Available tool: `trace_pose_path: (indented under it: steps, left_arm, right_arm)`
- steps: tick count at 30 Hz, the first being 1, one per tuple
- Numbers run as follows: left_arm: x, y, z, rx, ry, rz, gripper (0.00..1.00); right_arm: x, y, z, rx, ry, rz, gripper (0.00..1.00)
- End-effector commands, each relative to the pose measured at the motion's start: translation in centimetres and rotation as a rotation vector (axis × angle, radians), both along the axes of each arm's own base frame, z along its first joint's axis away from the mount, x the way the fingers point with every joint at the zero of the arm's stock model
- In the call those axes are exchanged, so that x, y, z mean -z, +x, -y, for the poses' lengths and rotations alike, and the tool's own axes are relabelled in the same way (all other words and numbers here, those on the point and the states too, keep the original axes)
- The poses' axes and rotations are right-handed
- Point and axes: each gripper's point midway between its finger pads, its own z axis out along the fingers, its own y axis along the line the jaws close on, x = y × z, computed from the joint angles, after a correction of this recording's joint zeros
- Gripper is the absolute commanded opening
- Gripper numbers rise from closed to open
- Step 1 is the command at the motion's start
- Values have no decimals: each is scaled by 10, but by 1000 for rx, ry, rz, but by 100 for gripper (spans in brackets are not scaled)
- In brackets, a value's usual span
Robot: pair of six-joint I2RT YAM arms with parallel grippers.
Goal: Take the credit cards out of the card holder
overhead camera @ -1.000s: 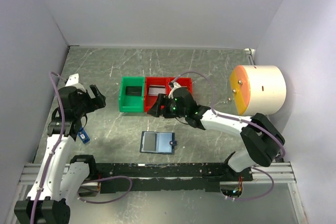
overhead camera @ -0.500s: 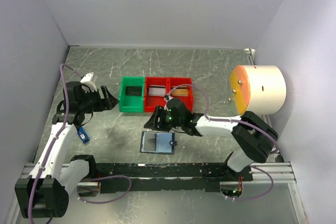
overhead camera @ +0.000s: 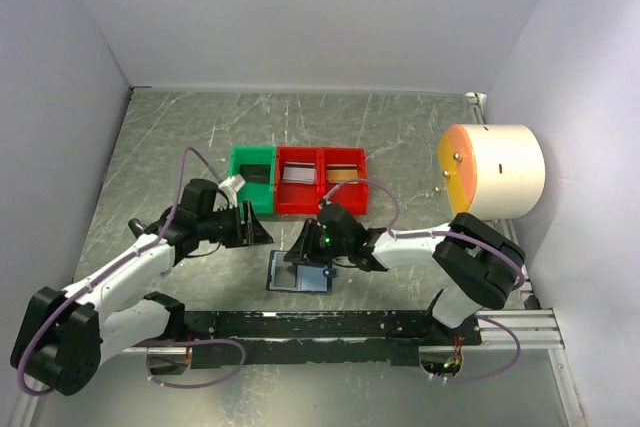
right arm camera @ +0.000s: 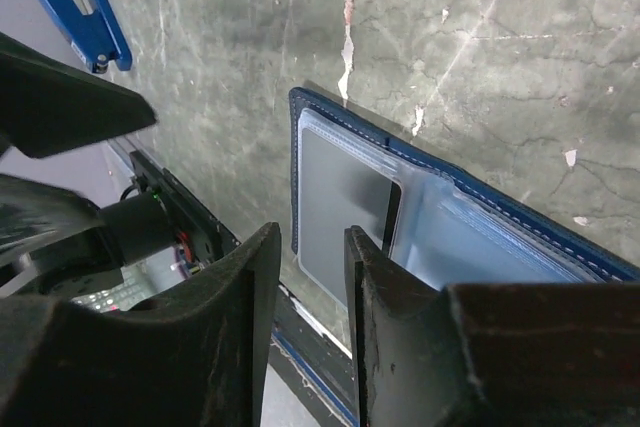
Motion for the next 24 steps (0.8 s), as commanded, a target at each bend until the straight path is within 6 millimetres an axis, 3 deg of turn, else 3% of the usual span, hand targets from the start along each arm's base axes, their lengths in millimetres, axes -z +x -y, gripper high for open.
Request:
trace_pose_path:
  steps: [1,5,13,18,24]
  left_arm:
    - [14,-5,7,-45,-8,-51,63]
    - [27,-21,18,-14,-23,-84,60]
    - [42,-36,31,28,29,-108,54]
    - [53,-46,38,46,55,-129,49]
    - [68,-49,37,27,107,-152,39]
  right_arm:
    - [8,2,7,47,-38,-10,32]
    - [12,2,14,58,-76,-7,31]
    - [25,-9,28,56,-109,-44,30]
    - [35,-19,26,28,-94,-89,27]
    - [32,-11,18,6,-89,-73,16]
